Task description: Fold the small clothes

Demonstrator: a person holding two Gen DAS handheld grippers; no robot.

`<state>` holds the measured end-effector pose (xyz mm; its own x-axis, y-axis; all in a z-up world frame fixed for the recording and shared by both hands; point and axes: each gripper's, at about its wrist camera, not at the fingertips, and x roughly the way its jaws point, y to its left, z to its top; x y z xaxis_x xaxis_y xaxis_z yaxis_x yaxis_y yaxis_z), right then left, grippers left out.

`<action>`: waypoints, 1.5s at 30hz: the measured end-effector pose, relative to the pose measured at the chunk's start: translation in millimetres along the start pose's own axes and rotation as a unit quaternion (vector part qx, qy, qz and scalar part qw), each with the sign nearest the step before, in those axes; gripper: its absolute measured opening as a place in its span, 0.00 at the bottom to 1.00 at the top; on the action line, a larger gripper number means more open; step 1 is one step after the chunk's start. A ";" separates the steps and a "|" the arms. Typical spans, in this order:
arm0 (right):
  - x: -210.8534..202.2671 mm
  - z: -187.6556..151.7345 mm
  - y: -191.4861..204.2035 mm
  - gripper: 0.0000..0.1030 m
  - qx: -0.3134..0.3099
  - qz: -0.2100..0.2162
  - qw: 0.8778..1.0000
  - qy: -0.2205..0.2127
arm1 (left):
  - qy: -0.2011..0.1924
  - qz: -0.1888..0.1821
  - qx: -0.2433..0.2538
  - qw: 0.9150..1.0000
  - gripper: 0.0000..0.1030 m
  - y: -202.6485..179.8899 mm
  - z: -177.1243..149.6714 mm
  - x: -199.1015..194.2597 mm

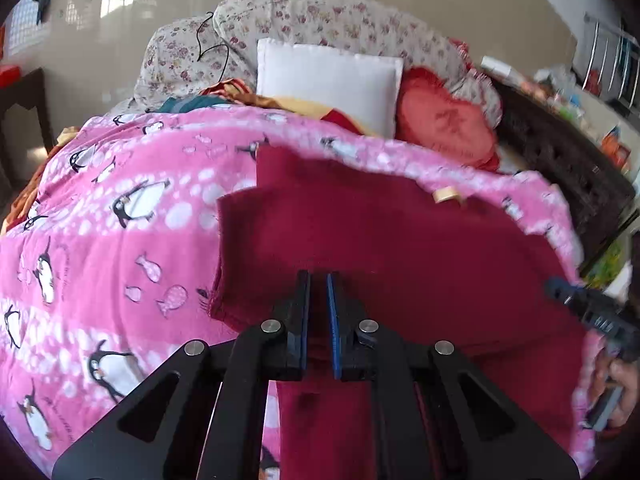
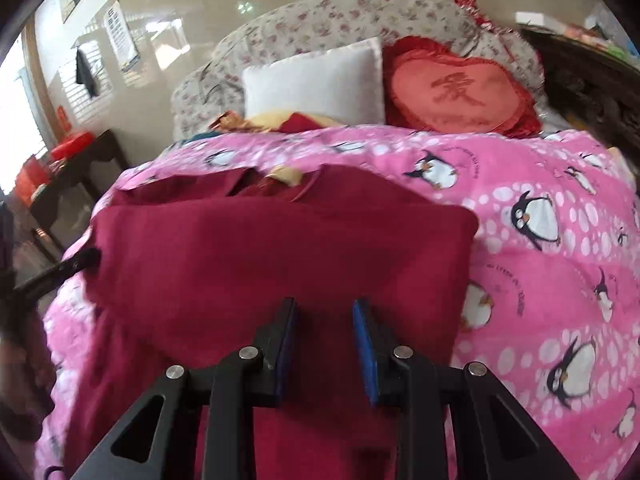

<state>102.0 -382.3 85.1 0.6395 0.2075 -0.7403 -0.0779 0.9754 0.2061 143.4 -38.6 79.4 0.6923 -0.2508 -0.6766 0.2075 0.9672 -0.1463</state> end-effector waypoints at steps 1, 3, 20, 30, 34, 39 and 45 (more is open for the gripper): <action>2.0 1.9 -3.9 0.25 0.004 -0.007 1.000 -0.001 | -0.010 0.004 0.009 1.000 0.07 -1.9 -2.3 2.9; -3.9 4.0 -12.9 0.24 0.025 -0.001 1.000 0.002 | -0.022 0.003 0.028 0.999 0.07 -2.3 -4.3 2.1; -110.4 -80.8 8.9 0.42 -0.002 0.036 0.999 0.019 | 0.097 -0.073 -0.038 0.992 0.41 19.0 -86.6 -50.2; -165.5 -221.7 12.2 0.48 0.044 0.128 0.984 0.115 | 0.154 -0.102 -0.042 0.982 0.47 36.2 -174.2 -135.5; -181.6 -252.9 14.6 0.51 0.060 0.149 0.979 0.122 | 0.174 -0.100 -0.067 0.977 0.47 44.5 -201.5 -147.5; -189.4 -270.0 16.7 0.53 0.086 0.196 0.970 0.116 | 0.173 -0.140 -0.089 0.971 0.61 31.6 -213.4 -154.8; -174.4 -279.6 22.1 0.53 0.120 0.248 0.957 0.093 | 0.154 -0.158 -0.109 0.969 0.71 15.7 -215.2 -148.1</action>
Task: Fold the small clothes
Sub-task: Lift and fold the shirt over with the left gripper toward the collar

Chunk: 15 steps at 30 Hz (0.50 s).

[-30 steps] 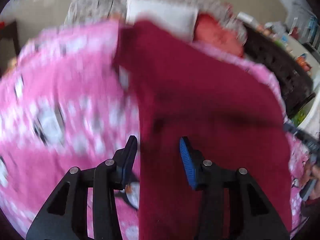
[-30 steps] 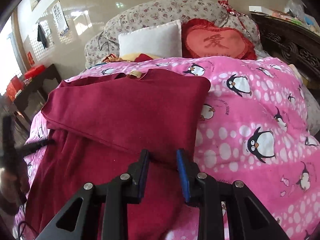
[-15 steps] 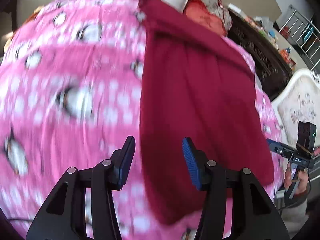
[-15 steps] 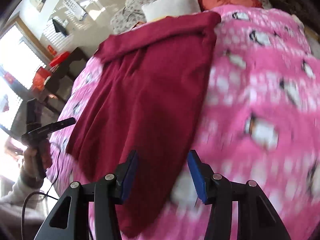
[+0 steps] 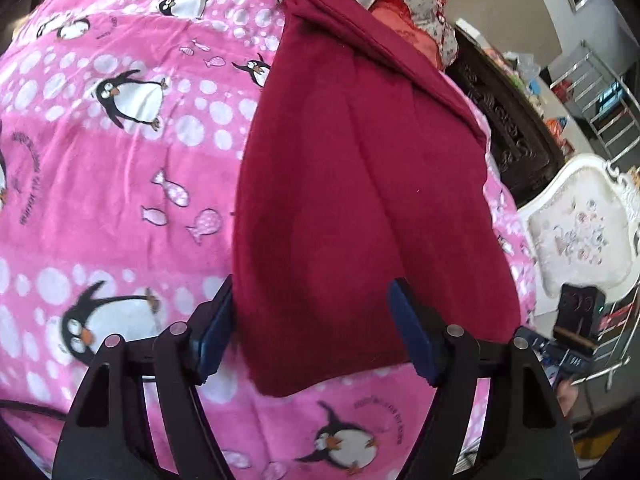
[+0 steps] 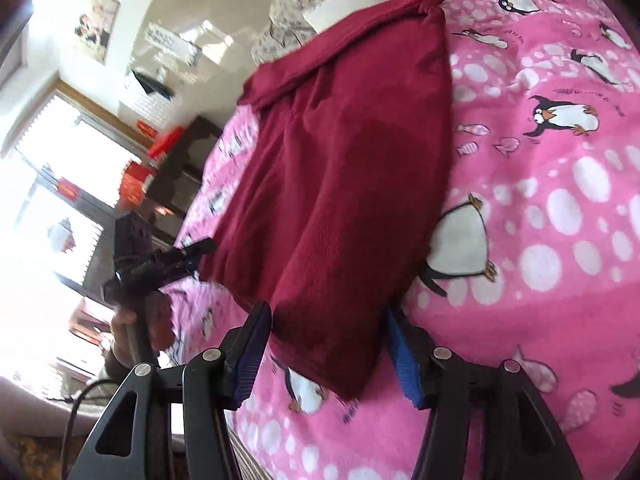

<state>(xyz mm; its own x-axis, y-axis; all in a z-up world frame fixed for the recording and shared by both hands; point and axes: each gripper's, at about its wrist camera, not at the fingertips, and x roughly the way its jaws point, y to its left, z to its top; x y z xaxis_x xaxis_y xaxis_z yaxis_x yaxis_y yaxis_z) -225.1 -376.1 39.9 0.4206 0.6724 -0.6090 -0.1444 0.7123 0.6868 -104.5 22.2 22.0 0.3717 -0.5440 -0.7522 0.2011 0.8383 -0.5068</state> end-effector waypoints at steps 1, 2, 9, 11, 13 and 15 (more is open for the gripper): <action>-0.6 -1.1 -0.7 0.53 0.003 0.008 1.000 -0.011 | 0.000 -0.005 0.002 1.000 0.71 -1.8 -0.5 0.6; -2.2 -1.3 -1.0 0.54 0.003 0.013 1.000 -0.018 | 0.001 -0.006 0.013 1.000 0.68 -4.1 -0.9 1.8; -15.1 -4.0 -6.7 0.15 0.016 0.077 0.996 -0.031 | -0.010 0.003 -0.013 1.000 0.07 13.3 -4.8 -3.8; -25.9 -2.8 -7.7 0.13 0.020 0.097 0.994 -0.044 | -0.014 -0.012 -0.005 1.000 0.06 9.4 -4.7 -12.5; -36.6 3.0 -3.7 0.11 0.017 0.124 0.990 -0.062 | -0.023 -0.023 0.008 0.999 0.06 2.6 -2.8 -22.1; -46.1 11.9 1.9 0.09 0.010 0.135 0.988 -0.078 | -0.036 -0.032 0.019 0.999 0.06 -6.6 5.7 -31.2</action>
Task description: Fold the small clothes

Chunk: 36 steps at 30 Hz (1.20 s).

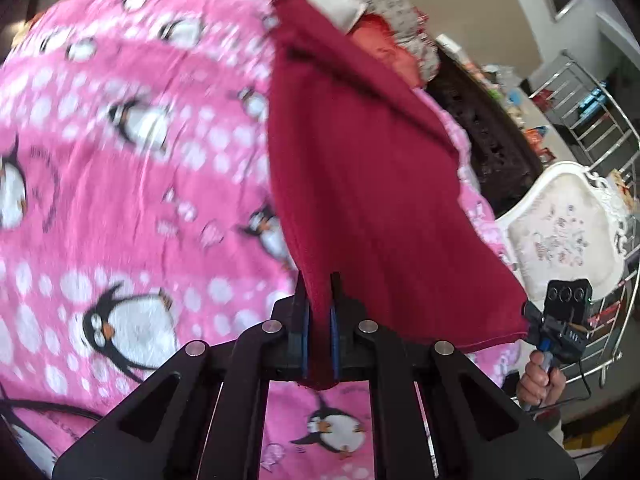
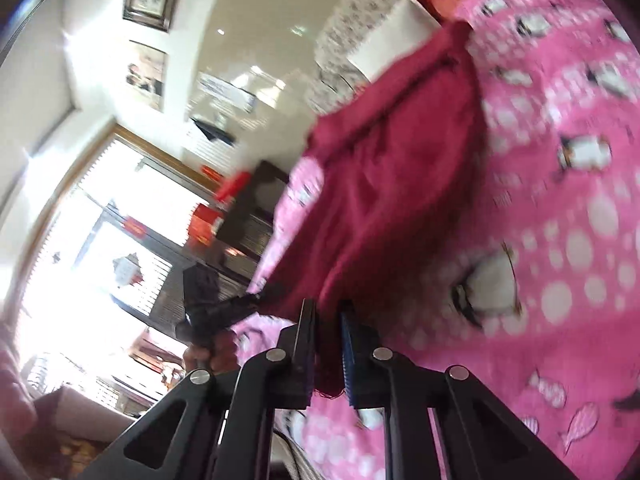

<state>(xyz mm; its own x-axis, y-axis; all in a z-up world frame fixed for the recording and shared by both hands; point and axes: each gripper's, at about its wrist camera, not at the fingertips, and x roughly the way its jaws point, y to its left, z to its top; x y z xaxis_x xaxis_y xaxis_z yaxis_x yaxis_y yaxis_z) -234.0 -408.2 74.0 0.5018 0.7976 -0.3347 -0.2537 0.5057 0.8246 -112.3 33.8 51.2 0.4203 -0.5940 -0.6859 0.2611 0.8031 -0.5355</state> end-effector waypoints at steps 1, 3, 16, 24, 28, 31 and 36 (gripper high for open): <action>-1.5 4.1 3.9 0.09 -0.007 0.000 1.000 -0.004 | -0.009 -0.003 0.007 1.000 0.06 -5.4 4.9 -4.9; -3.5 14.3 14.1 0.08 -0.026 -0.004 1.000 -0.016 | -0.019 -0.008 0.015 1.000 0.06 -10.5 15.2 -12.5; -2.5 161.4 44.4 0.07 -0.091 -0.038 0.987 -0.130 | -0.116 -0.027 0.019 0.993 0.06 -29.6 137.2 -41.0; 65.6 288.7 -1.2 0.07 -0.082 -0.143 0.977 -0.136 | -0.136 0.033 0.002 0.990 0.06 -26.7 263.0 47.4; 113.8 336.7 -81.3 0.07 -0.012 -0.223 0.968 -0.114 | -0.096 0.051 -0.059 0.992 0.06 6.8 308.1 116.9; 123.0 348.1 -114.5 0.18 0.005 -0.283 0.953 -0.107 | -0.078 0.042 -0.102 0.991 0.06 30.1 323.7 139.3; 73.7 343.1 -108.2 0.38 0.017 -0.228 0.956 -0.182 | -0.081 0.042 -0.041 0.995 0.17 14.0 329.7 121.7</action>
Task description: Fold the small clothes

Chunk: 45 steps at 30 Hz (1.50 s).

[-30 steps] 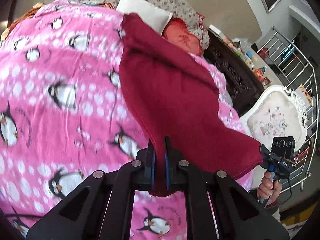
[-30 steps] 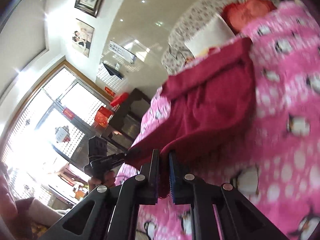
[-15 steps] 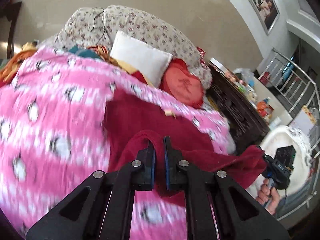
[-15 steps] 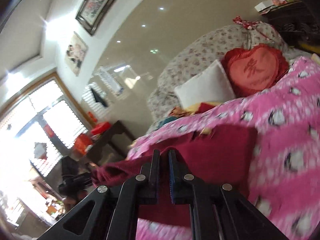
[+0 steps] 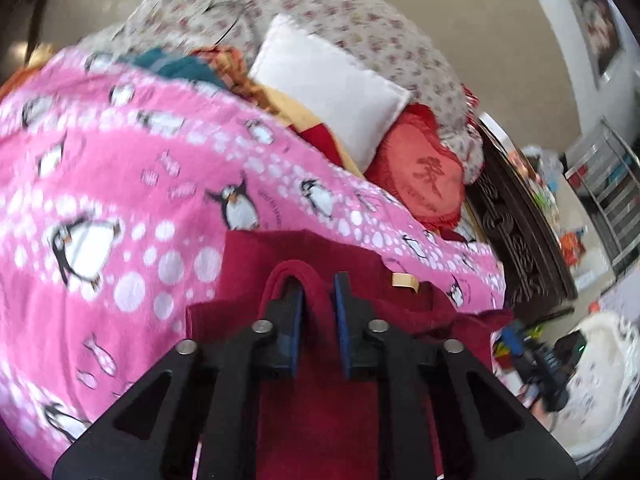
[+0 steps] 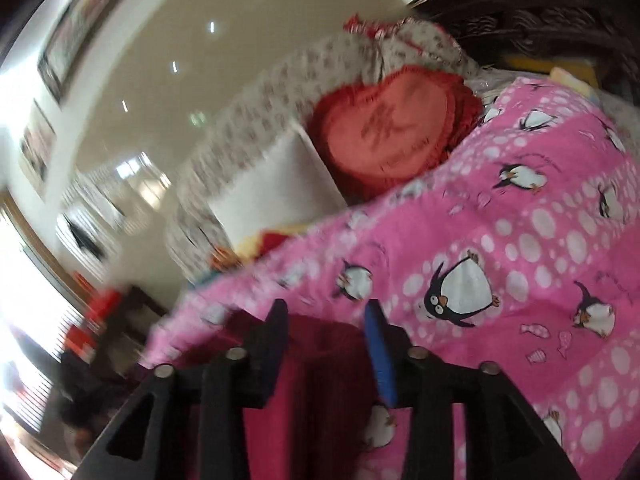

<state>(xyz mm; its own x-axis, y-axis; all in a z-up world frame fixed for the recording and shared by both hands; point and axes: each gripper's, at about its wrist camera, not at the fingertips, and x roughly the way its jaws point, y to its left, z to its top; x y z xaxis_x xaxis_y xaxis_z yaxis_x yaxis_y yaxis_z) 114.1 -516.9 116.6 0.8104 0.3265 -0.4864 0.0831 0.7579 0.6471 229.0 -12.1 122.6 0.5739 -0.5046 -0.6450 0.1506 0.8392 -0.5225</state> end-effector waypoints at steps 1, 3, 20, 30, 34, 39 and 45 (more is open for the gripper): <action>-5.0 -1.0 6.5 0.38 -0.012 0.015 1.000 0.008 | -0.001 -0.003 0.002 1.000 0.18 -2.5 1.1 -4.0; -10.2 -7.9 25.2 0.38 -0.043 0.038 0.998 0.027 | -0.004 -0.018 -0.008 1.000 0.23 -4.9 5.4 -10.8; 57.2 -24.0 53.4 0.49 -0.107 -0.107 0.987 0.060 | -0.031 0.021 0.061 0.997 0.71 -28.1 -14.1 -22.2; 75.1 -28.4 48.2 0.45 -0.155 -0.079 0.977 0.120 | -0.016 0.056 0.063 0.996 0.66 -22.0 -14.4 23.7; 83.5 -36.6 65.5 0.07 -0.215 -0.113 0.965 0.100 | -0.006 0.108 0.112 0.988 0.09 -30.0 -10.0 40.3; 81.8 -20.1 60.8 0.06 -0.198 -0.136 0.969 0.060 | -0.029 0.140 0.100 0.985 0.08 -14.0 2.8 49.9; 100.0 -27.7 46.0 0.17 -0.181 -0.166 0.964 0.101 | -0.011 0.138 0.096 0.986 0.08 -3.2 -8.4 56.0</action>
<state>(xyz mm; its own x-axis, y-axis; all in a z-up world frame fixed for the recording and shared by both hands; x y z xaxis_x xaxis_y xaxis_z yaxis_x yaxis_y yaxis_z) 182.9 -433.8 81.4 0.6411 0.1075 -0.7599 0.0811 0.9751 0.2063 253.9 -44.7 83.5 0.6318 -0.2482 -0.7344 0.1341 0.9681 -0.2118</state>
